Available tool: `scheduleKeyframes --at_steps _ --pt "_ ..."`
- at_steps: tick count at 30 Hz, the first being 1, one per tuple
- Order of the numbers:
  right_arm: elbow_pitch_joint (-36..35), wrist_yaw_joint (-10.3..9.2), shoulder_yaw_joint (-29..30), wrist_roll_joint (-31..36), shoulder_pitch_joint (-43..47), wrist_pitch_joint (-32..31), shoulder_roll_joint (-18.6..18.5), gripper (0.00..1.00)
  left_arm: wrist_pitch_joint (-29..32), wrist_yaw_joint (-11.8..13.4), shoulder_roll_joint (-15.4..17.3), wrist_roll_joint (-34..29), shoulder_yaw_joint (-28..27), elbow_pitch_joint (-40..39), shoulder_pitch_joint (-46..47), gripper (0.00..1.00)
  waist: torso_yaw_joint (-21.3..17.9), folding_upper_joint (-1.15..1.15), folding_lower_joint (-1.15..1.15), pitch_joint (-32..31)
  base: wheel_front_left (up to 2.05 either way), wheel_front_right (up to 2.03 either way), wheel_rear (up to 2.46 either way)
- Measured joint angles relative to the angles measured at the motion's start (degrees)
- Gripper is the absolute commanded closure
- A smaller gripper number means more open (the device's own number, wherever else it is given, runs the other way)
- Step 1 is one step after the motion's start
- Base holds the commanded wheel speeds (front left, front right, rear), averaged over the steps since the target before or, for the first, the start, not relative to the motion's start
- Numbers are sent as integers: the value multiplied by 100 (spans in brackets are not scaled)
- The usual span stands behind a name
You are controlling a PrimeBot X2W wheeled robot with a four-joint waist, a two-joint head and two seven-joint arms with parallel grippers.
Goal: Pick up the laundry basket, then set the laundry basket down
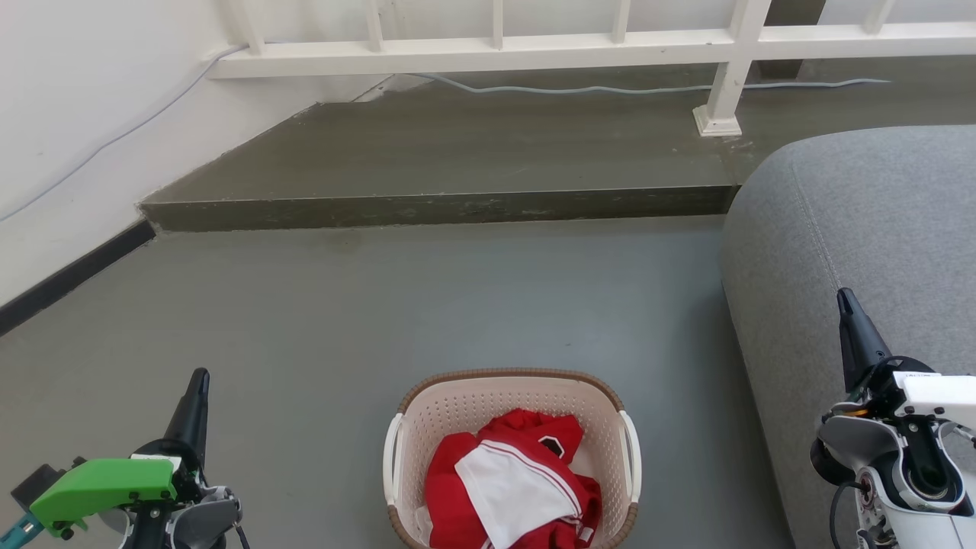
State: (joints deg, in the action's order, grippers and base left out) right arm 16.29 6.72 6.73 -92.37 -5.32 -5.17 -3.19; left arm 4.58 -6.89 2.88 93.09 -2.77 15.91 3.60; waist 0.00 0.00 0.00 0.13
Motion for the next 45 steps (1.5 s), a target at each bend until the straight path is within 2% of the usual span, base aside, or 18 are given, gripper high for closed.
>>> scheduleKeyframes --at_steps 45 --pt "-12 0 7 0 1 0 9 100 25 0 0 0 -21 -3 0 100 0 0 0 0 0 0 0"
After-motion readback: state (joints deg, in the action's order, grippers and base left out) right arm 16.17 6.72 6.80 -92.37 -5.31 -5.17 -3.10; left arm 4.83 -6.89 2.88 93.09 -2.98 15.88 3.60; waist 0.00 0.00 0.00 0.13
